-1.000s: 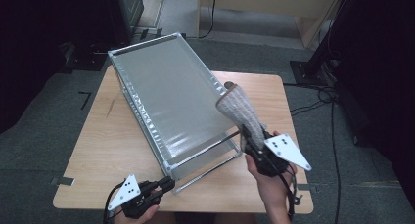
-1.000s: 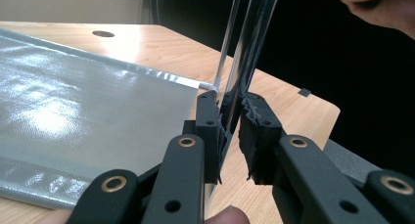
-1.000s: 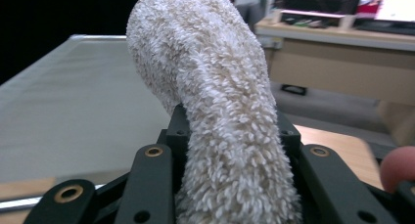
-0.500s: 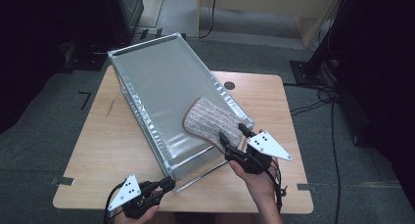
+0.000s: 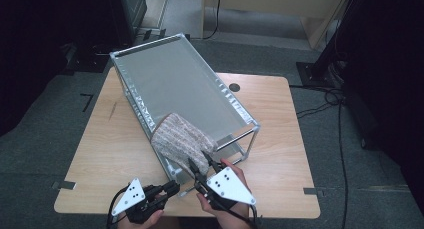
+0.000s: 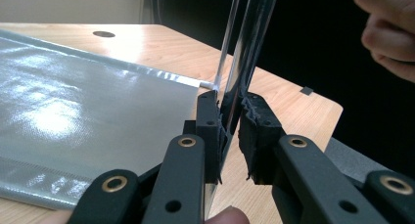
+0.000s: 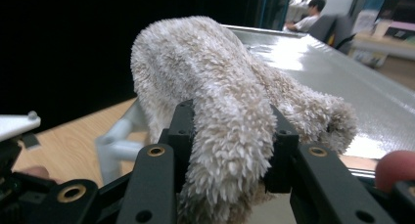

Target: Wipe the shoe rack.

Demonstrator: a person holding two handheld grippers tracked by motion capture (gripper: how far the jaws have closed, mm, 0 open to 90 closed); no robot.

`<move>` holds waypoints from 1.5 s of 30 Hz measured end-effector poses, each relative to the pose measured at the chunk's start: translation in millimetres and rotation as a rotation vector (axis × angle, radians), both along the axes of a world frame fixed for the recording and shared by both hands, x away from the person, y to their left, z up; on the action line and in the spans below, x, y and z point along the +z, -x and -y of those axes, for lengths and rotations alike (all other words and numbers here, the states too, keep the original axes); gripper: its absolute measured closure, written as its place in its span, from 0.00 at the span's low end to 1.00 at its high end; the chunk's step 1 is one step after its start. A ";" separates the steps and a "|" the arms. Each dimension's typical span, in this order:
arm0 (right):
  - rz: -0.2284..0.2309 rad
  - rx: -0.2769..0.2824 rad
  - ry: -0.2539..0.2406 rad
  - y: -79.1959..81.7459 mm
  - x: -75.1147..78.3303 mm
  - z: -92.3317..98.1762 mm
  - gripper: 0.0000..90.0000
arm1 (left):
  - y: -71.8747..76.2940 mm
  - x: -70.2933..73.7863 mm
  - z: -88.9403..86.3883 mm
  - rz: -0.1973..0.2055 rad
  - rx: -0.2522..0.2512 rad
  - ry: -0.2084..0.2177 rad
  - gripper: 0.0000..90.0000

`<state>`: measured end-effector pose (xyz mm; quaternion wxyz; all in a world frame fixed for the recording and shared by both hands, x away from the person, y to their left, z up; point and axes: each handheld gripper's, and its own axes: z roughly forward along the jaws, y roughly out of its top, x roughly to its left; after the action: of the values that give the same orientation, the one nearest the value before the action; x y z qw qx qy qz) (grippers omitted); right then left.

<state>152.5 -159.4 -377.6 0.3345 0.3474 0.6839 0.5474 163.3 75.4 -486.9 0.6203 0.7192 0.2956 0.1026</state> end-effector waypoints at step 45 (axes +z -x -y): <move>-0.135 -0.338 -0.084 -53.2 8.6 112.2 0.71 | -0.7 -0.9 3.3 -0.007 -0.015 0.000 0.88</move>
<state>205.7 -271.6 -368.9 0.3603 0.5070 0.6133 0.4869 163.9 72.1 -487.8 0.6200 0.7218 0.2924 0.0958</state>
